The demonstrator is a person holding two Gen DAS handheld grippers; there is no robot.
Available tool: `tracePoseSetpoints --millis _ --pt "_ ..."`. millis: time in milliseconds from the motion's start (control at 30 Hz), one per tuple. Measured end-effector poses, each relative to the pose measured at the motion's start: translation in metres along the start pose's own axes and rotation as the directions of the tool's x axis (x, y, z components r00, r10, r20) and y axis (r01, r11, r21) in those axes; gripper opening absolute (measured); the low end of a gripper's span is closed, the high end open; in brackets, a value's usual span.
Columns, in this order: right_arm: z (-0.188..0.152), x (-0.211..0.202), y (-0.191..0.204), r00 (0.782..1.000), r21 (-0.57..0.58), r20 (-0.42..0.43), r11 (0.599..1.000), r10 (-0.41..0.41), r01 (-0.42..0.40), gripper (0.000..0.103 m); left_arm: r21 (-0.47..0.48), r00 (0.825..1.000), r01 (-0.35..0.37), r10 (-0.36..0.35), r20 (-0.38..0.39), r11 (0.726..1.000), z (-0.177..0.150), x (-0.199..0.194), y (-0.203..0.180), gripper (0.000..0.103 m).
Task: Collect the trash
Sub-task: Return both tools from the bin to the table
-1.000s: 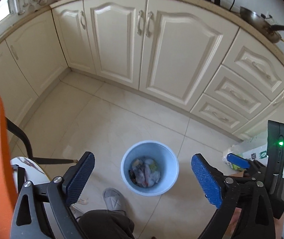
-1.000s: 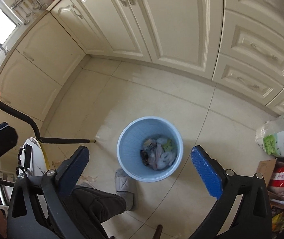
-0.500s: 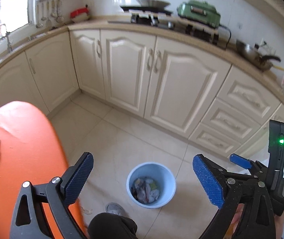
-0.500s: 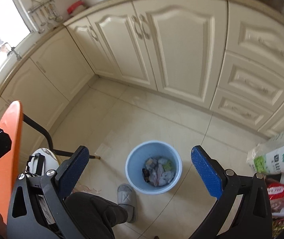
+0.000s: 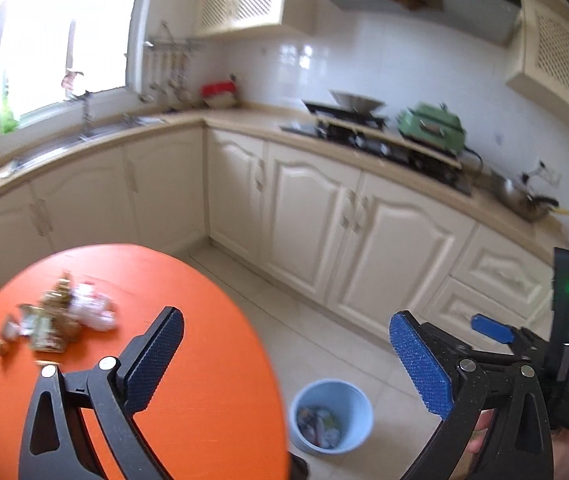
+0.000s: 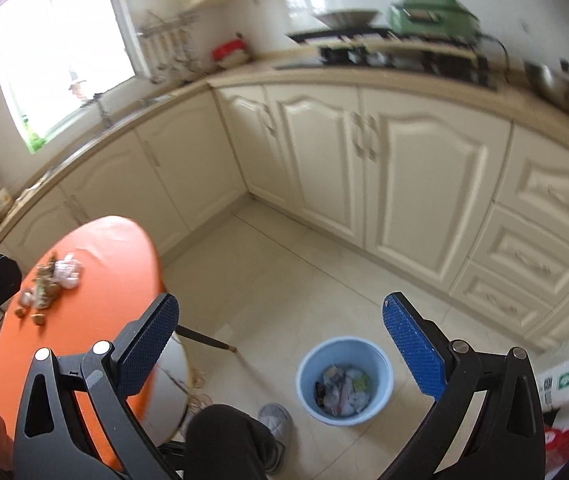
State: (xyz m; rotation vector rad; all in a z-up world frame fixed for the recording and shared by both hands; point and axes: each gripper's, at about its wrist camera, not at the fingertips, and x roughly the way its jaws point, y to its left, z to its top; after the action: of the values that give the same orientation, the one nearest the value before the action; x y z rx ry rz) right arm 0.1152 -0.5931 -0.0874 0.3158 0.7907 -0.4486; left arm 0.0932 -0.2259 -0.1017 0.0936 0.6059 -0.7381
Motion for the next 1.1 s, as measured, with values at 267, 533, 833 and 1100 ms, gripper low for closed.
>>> tracePoseSetpoints --millis 267,533,833,1100 --pt "0.016 -0.037 0.078 0.991 -0.108 0.089 0.99 0.103 -0.093 0.103 -0.08 0.989 -0.093 0.101 0.104 0.992 -0.027 -0.094 0.045 0.102" --pt "0.023 -0.067 0.151 0.965 -0.224 0.142 0.957 0.218 -0.184 0.103 -0.156 0.961 -0.189 0.215 0.176 0.97 -0.058 -0.172 0.073 0.102" --pt "0.016 -0.082 0.223 0.931 -0.319 0.138 0.905 0.337 -0.281 0.103 -0.228 0.926 -0.289 0.332 0.181 0.93 -0.099 -0.227 0.097 0.102" --pt "-0.002 -0.059 0.268 0.924 -0.383 0.064 0.865 0.376 -0.325 0.103 -0.273 0.903 -0.368 0.412 0.125 0.889 -0.112 -0.22 0.107 0.102"
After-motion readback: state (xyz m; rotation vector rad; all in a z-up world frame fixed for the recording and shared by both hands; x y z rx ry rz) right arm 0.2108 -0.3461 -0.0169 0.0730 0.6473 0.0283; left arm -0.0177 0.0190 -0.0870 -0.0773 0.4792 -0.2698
